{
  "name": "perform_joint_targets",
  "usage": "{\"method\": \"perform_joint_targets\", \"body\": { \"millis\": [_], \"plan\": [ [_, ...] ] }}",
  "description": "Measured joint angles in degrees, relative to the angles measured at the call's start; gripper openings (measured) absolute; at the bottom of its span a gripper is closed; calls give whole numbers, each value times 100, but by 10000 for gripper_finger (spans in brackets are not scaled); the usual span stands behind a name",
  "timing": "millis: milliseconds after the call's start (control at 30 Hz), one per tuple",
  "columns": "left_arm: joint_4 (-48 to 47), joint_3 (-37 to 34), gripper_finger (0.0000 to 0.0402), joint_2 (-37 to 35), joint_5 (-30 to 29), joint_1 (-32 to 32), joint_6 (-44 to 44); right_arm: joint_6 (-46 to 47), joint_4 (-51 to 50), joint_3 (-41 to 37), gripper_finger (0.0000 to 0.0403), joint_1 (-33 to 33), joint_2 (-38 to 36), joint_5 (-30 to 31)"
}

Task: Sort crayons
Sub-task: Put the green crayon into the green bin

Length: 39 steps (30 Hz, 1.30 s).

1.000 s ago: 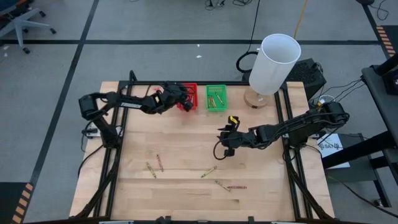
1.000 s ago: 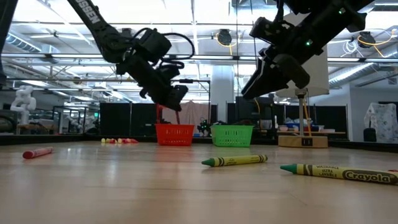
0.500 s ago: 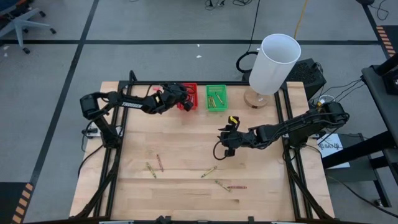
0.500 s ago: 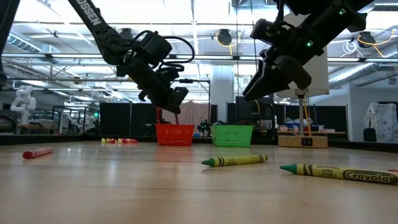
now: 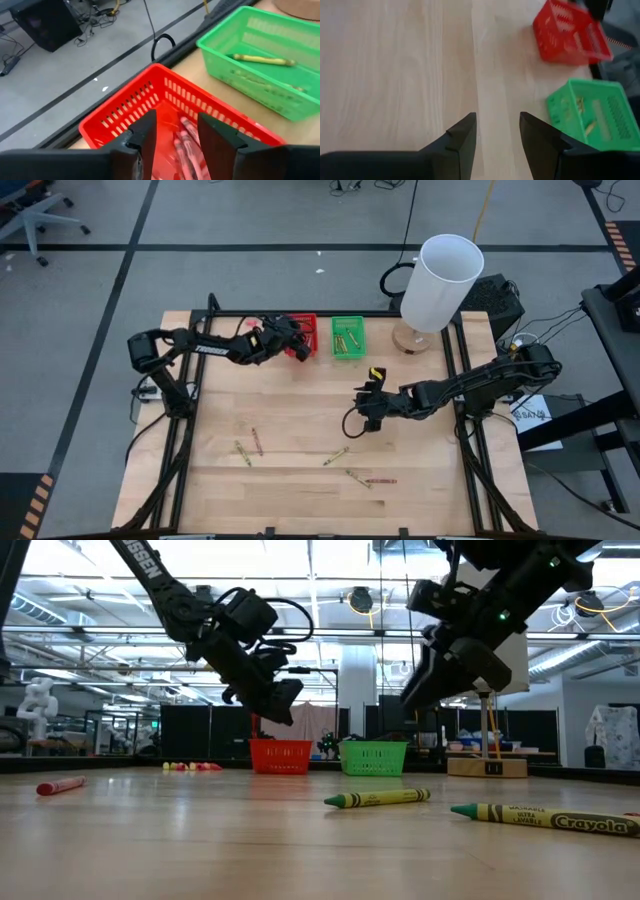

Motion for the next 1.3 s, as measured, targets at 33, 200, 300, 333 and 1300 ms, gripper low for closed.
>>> {"method": "perform_joint_targets", "body": {
  "millis": [33,200,300,333,1300],
  "plan": [
    [-63,0,142,-57,4,-53,-36,85,-101,0,137,2,0,0],
    [-806,0,143,-552,22,-458,-320,518,-438,0,137,75,0,-410],
    [-1341,3,143,-911,124,-857,-341,711,-436,0,137,173,0,-924],
    [-1578,2,143,-1033,181,-1018,-350,771,-437,0,137,215,0,-1137],
    [-2041,2,144,-1434,-193,-4048,-790,817,1584,4,164,1165,1303,-2631]
  ]
}}
